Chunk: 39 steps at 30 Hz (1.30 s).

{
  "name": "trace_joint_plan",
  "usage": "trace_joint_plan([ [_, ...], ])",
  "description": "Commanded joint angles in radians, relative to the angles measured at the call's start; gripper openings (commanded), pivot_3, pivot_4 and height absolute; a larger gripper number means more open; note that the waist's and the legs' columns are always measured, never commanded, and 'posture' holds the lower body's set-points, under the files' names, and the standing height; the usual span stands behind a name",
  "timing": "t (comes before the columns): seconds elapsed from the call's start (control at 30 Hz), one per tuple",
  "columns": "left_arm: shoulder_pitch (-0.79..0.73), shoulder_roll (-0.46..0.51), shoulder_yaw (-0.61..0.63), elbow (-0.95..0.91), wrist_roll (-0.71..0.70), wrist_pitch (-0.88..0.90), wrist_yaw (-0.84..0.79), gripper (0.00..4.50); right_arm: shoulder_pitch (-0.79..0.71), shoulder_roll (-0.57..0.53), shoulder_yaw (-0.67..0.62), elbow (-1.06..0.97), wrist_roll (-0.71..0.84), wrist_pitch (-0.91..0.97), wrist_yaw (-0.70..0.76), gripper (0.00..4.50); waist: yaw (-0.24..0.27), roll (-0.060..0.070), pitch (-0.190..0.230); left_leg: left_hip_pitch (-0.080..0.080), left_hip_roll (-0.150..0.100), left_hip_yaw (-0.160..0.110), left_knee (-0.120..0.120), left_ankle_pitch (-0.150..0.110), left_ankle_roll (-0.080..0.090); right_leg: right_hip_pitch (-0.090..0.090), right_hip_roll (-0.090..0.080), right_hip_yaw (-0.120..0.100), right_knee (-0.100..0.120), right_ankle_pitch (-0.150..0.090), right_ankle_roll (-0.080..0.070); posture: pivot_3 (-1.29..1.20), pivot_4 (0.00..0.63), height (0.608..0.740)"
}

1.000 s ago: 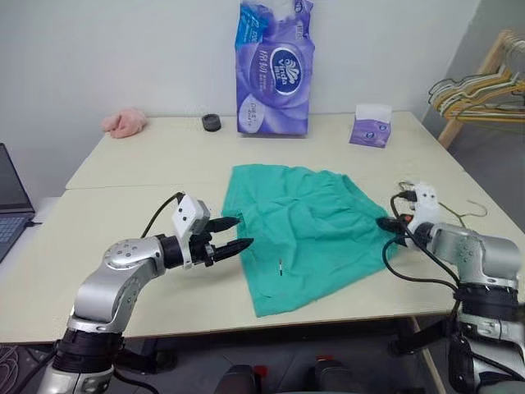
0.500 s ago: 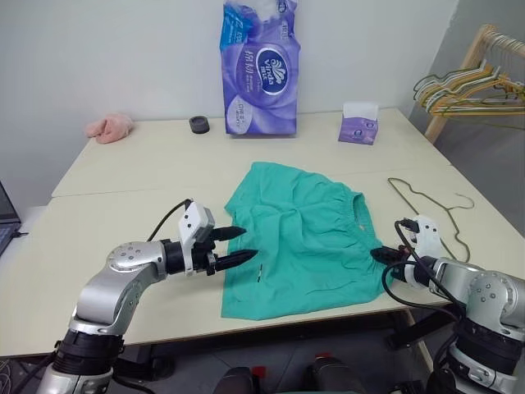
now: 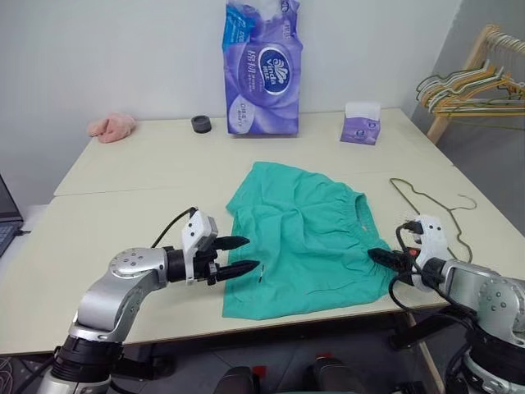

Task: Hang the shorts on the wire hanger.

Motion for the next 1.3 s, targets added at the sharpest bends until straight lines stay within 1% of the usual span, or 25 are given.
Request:
trace_joint_plan([
  [0.03, -0.009, 0.003, 0.003, -0.037, -0.021, 0.006, 0.003, 3.20, 0.078, -0.183, 0.131, -0.099, 0.001, -0.189, 0.138, 3.94, 0.000, 0.000, 0.000, 0.000, 0.000, 0.000, 0.000, 0.000, 0.000, 0.000, 0.000, 0.000, 0.000, 0.000, 0.000, -0.05, 0.036, 0.740],
  [0.07, -0.009, 0.003, 0.002, -0.040, -0.021, 0.008, 0.003, 3.20, 0.105, -0.233, 0.155, -0.104, -0.016, -0.247, 0.162, 4.23, 0.001, 0.000, 0.001, 0.000, 0.000, 0.000, 0.000, 0.000, 0.000, 0.000, 0.000, 0.000, -0.001, 0.000, 0.000, -0.06, 0.036, 0.740],
  [0.1, -0.008, 0.002, 0.003, -0.041, -0.023, 0.011, 0.004, 3.20, 0.122, -0.260, 0.161, -0.103, -0.027, -0.296, 0.178, 4.48, 0.001, -0.001, 0.001, 0.000, 0.000, 0.000, 0.000, 0.000, 0.000, 0.001, 0.000, -0.001, -0.001, 0.000, 0.001, -0.06, 0.036, 0.740],
  [0.2, -0.009, -0.001, 0.005, -0.043, -0.026, 0.013, 0.009, 3.20, 0.136, -0.274, 0.115, -0.085, -0.008, -0.378, 0.209, 4.48, -0.002, -0.002, 0.001, 0.001, 0.000, 0.000, 0.000, 0.000, 0.000, 0.001, 0.000, -0.001, -0.001, 0.000, 0.001, -0.06, 0.036, 0.740],
  [0.33, -0.020, -0.013, 0.007, -0.044, -0.029, 0.012, 0.030, 3.20, 0.140, -0.289, 0.064, -0.034, -0.022, -0.462, 0.220, 4.48, -0.001, -0.002, 0.001, 0.001, 0.000, 0.000, 0.000, 0.000, 0.000, 0.002, 0.000, -0.001, -0.001, 0.000, 0.001, -0.06, 0.035, 0.740],
  [0.47, -0.048, -0.038, 0.004, -0.058, -0.031, 0.018, 0.069, 3.20, 0.086, -0.252, -0.023, 0.039, -0.019, -0.497, 0.159, 4.48, 0.006, -0.003, 0.002, 0.000, 0.000, 0.000, 0.001, 0.000, 0.000, 0.002, 0.000, 0.000, -0.001, 0.000, 0.002, -0.06, 0.035, 0.740],
  [0.53, -0.071, -0.055, -0.006, -0.070, -0.025, 0.020, 0.097, 3.20, 0.034, -0.215, -0.068, 0.084, -0.020, -0.480, 0.097, 4.48, 0.006, -0.003, 0.002, 0.001, 0.000, 0.000, 0.001, 0.000, 0.000, 0.002, 0.000, 0.000, -0.001, 0.000, 0.002, -0.06, 0.033, 0.740],
  [0.63, -0.092, -0.064, -0.019, -0.084, -0.019, 0.027, 0.117, 3.20, 0.006, -0.206, -0.099, 0.143, -0.022, -0.500, 0.086, 4.48, 0.006, -0.002, 0.001, 0.001, 0.000, 0.000, 0.001, 0.000, 0.000, 0.002, 0.000, 0.000, -0.001, 0.000, 0.002, -0.06, 0.033, 0.740],
  [0.73, -0.128, -0.062, -0.055, -0.111, -0.022, 0.076, 0.126, 3.20, -0.030, -0.201, -0.140, 0.260, -0.088, -0.570, 0.008, 4.48, 0.006, -0.002, 0.001, 0.001, 0.000, 0.000, 0.001, 0.000, 0.000, 0.002, 0.000, 0.000, -0.001, 0.000, 0.001, -0.06, 0.034, 0.740],
  [0.8, -0.142, -0.057, -0.088, -0.122, -0.006, 0.087, 0.125, 3.20, -0.034, -0.225, -0.123, 0.345, -0.144, -0.577, -0.038, 4.48, 0.006, -0.002, 0.001, 0.001, -0.001, 0.001, 0.001, 0.000, 0.000, 0.002, 0.000, 0.001, -0.001, 0.000, 0.001, -0.06, 0.034, 0.740],
  [0.9, -0.162, -0.073, -0.112, -0.132, -0.010, 0.098, 0.137, 3.20, -0.004, -0.288, -0.051, 0.441, -0.202, -0.644, 0.010, 4.48, 0.006, -0.002, 0.001, 0.001, -0.002, 0.002, 0.001, 0.000, 0.000, 0.002, 0.000, 0.002, -0.001, 0.000, 0.002, -0.07, 0.035, 0.740],
  [1.0, -0.183, -0.084, -0.138, -0.145, -0.013, 0.101, 0.135, 3.20, -0.007, -0.322, -0.007, 0.549, -0.237, -0.700, 0.046, 4.48, 0.002, -0.002, 0.001, 0.001, -0.001, 0.003, 0.001, 0.000, 0.000, 0.002, 0.000, 0.002, -0.001, 0.000, 0.001, -0.07, 0.037, 0.740],
  [1.1, -0.201, -0.099, -0.173, -0.155, -0.004, 0.092, 0.134, 3.20, -0.041, -0.337, 0.001, 0.689, -0.249, -0.747, 0.076, 4.48, 0.001, -0.002, 0.001, 0.002, -0.001, 0.004, 0.001, 0.000, 0.000, 0.003, 0.001, 0.004, 0.000, 0.000, 0.002, -0.07, 0.037, 0.740],
  [1.3, -0.209, -0.109, -0.191, -0.158, 0.001, 0.089, 0.141, 3.20, -0.107, -0.360, 0.019, 0.894, -0.276, -0.821, 0.109, 4.48, -0.005, -0.001, 0.001, 0.002, 0.000, 0.009, 0.000, 0.000, 0.000, 0.004, 0.005, 0.008, 0.001, 0.001, 0.002, -0.07, 0.043, 0.740],
])
